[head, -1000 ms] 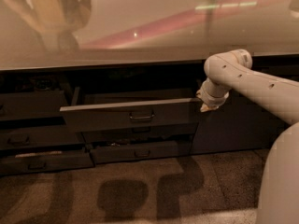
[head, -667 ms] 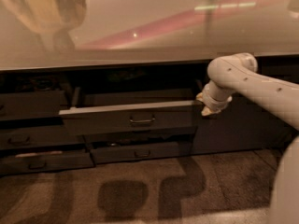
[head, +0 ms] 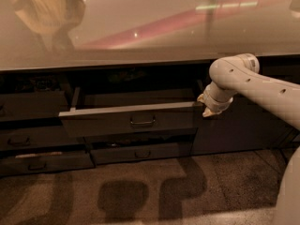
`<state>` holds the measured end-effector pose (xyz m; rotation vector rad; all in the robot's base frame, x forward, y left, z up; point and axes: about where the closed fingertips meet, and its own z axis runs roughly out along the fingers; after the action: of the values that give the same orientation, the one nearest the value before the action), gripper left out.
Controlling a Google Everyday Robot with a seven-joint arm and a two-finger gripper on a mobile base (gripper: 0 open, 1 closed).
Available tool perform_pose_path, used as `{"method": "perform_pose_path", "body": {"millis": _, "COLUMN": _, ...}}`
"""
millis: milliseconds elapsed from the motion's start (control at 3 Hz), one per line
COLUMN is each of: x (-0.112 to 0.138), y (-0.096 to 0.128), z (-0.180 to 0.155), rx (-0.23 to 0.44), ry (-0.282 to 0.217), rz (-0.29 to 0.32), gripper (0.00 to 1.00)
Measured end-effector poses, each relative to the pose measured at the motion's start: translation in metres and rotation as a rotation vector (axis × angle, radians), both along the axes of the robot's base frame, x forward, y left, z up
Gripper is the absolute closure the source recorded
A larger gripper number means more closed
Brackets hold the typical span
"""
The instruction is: Open top drawer
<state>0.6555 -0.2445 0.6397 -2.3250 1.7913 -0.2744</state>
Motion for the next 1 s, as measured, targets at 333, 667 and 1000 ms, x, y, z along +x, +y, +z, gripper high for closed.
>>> {"method": "perform_pose_path", "body": {"millis": 333, "x": 0.001, "y": -0.0007, "z": -0.0001, "rx": 0.005, "ry": 0.008, "rz": -0.005, "gripper": 1.0}}
{"method": "perform_pose_path", "body": {"millis": 667, "x": -0.0081, "y": 0.0032, "z": -0.0014, "rx": 0.031, "ry": 0.01, "rz": 0.018, "gripper": 1.0}}
{"method": "perform_pose_path", "body": {"millis": 1000, "x": -0.0086, "y": 0.0034, "z": 0.0022, "rx": 0.031, "ry": 0.01, "rz": 0.018, "gripper": 1.0}}
